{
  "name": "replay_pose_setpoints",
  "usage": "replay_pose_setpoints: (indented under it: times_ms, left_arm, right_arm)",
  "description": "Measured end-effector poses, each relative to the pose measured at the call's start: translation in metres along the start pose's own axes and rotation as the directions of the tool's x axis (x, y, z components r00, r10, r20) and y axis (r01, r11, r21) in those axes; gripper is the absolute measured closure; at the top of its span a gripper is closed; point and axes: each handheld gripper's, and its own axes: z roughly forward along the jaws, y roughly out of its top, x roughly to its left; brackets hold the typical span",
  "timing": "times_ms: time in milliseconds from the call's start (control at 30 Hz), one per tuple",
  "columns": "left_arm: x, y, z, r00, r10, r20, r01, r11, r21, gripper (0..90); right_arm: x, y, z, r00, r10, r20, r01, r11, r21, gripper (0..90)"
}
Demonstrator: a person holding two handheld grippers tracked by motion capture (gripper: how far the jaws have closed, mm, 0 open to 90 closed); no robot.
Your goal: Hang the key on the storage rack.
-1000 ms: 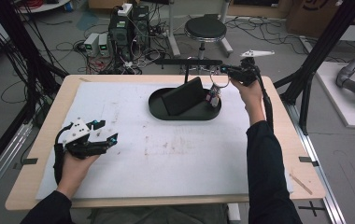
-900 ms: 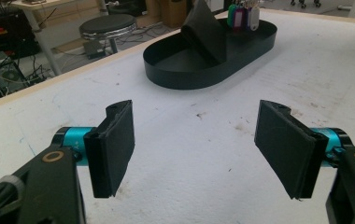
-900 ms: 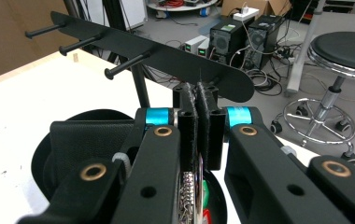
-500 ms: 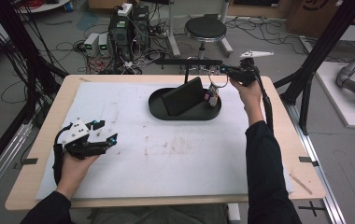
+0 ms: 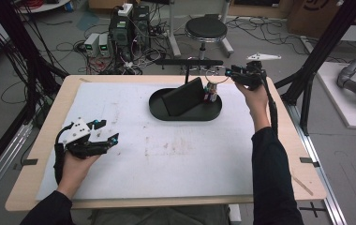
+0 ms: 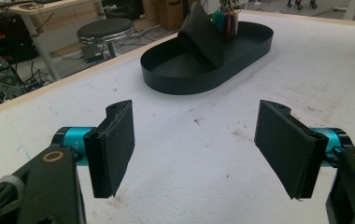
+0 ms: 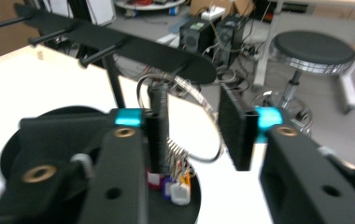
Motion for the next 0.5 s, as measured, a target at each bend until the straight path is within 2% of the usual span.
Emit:
replay_pose_setpoints:
  times_ms: [133, 167, 233, 367, 400, 467, 500]
  left_arm:
    - [0.0, 0.004, 0.007, 0.9997, -0.002, 0.023, 0.002, 1.0, 0.002, 28.3]
    - [0.0, 0.006, 0.009, 0.9996, 0.003, 0.027, -0.003, 1.0, 0.005, 28.3]
    - [-0.001, 0.011, 0.012, 0.9994, 0.004, 0.035, -0.004, 1.0, 0.0, 28.0]
    - [-0.001, 0.019, 0.015, 0.9987, 0.013, 0.049, -0.013, 0.9999, -0.005, 27.7]
    - [-0.001, 0.02, 0.015, 0.9986, 0.012, 0.051, -0.011, 0.9999, -0.008, 27.7]
    - [-0.001, 0.022, 0.016, 0.9989, 0.008, 0.047, -0.007, 0.9998, -0.018, 27.7]
    - [-0.001, 0.022, 0.017, 0.9988, 0.003, 0.049, -0.002, 0.9999, -0.016, 27.7]
  right_arm:
    - [0.005, 0.002, -0.017, 0.9999, -0.008, -0.009, 0.008, 1.0, 0.018, 49.1]
    - [0.007, 0.001, -0.023, 0.9998, -0.015, -0.01, 0.015, 1.0, 0.002, 49.1]
    - [0.013, -0.002, -0.035, 0.9984, -0.056, 0.007, 0.056, 0.997, -0.043, 49.5]
    - [0.018, -0.007, -0.056, 0.9993, -0.03, -0.021, 0.029, 0.999, -0.026, 42.4]
    - [0.02, -0.009, -0.061, 0.9992, -0.03, -0.028, 0.029, 0.999, -0.03, 42.7]
    - [0.026, -0.016, -0.074, 0.9982, -0.052, -0.03, 0.05, 0.996, -0.075, 43.0]
    - [0.027, -0.018, -0.079, 0.9982, -0.044, -0.04, 0.041, 0.997, -0.064, 40.4]
